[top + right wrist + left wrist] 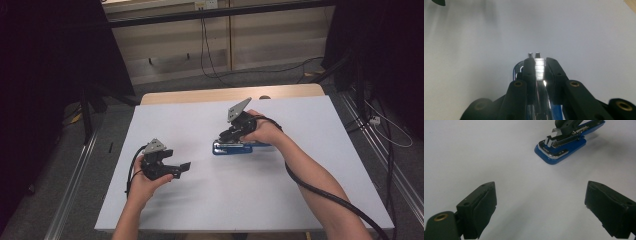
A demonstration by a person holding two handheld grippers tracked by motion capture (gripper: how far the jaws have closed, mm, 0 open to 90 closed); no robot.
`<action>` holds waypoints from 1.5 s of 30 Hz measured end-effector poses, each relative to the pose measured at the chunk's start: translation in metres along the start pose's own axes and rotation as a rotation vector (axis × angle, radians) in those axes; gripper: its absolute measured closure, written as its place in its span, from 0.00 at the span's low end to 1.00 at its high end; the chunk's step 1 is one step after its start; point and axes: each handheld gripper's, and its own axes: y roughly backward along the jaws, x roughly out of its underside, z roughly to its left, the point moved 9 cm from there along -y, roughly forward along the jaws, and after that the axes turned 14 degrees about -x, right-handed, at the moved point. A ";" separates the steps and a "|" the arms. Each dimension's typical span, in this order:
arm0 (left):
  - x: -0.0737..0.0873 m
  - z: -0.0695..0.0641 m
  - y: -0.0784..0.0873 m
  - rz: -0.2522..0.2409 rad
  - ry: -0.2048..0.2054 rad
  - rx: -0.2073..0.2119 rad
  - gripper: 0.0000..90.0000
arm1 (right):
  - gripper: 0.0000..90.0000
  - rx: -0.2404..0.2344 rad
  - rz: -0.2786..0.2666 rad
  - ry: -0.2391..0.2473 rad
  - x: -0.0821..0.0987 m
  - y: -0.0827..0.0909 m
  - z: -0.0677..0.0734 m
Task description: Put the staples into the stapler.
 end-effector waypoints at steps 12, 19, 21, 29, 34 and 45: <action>-0.001 0.002 0.001 -0.006 0.000 -0.005 0.12 | 0.88 -0.009 0.020 0.005 0.003 -0.003 -0.001; 0.000 0.002 0.001 -0.006 0.000 -0.006 0.12 | 0.88 -0.020 0.020 0.005 0.004 -0.004 0.000; 0.000 0.002 0.000 -0.006 0.003 -0.005 0.12 | 0.88 -0.022 0.018 0.009 0.003 -0.005 0.000; 0.000 0.003 0.001 -0.001 0.001 -0.008 0.12 | 0.88 -0.025 0.025 0.006 0.004 -0.008 -0.001; 0.000 0.003 0.000 -0.005 0.003 -0.007 0.12 | 0.88 -0.028 0.023 0.000 0.004 -0.009 -0.001; 0.000 0.003 -0.001 -0.002 0.004 -0.004 0.12 | 0.87 -0.035 0.010 -0.010 0.003 -0.010 -0.002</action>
